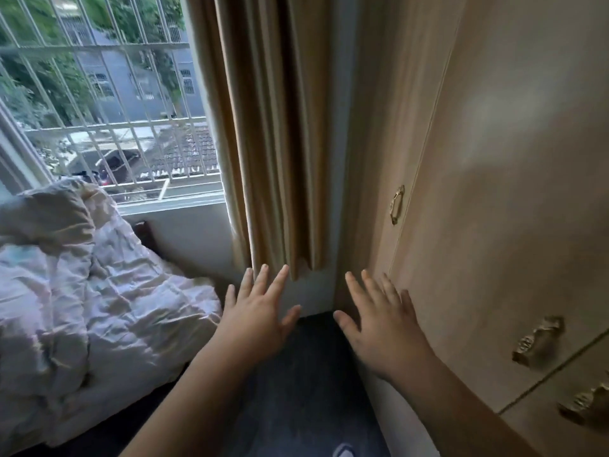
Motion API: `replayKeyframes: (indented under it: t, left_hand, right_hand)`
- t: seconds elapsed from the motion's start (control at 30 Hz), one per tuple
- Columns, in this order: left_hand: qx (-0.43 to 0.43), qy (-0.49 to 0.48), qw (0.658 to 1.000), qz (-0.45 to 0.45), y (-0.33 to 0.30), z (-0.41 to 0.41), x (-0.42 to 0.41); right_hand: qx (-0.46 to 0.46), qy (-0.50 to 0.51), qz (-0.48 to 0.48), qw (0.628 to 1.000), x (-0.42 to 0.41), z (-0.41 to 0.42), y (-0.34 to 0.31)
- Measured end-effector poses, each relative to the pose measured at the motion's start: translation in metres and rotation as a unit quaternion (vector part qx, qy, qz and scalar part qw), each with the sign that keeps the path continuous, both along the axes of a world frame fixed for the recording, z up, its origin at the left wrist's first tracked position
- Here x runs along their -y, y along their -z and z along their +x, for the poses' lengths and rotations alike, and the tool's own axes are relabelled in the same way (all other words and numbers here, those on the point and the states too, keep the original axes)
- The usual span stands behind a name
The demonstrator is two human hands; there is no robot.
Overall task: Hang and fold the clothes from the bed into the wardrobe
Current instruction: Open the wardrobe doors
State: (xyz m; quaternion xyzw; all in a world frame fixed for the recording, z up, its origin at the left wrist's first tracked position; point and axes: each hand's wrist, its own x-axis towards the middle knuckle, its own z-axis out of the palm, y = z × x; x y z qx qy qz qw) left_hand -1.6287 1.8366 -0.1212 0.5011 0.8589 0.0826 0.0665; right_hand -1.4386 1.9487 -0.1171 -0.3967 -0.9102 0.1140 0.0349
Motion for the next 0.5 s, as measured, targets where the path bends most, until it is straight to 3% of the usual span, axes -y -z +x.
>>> replayKeyframes:
  t: [0.27, 0.5]
  left_hand:
    - [-0.035, 0.0, 0.999, -0.01, 0.008, -0.069, -0.141]
    - [-0.003, 0.021, 0.999, -0.037, 0.01, -0.107, -0.215]
  right_hand:
    - [0.002, 0.001, -0.004, 1.0, -0.135, -0.078, 0.016]
    - [-0.001, 0.017, -0.013, 1.0, -0.202, -0.119, 0.019]
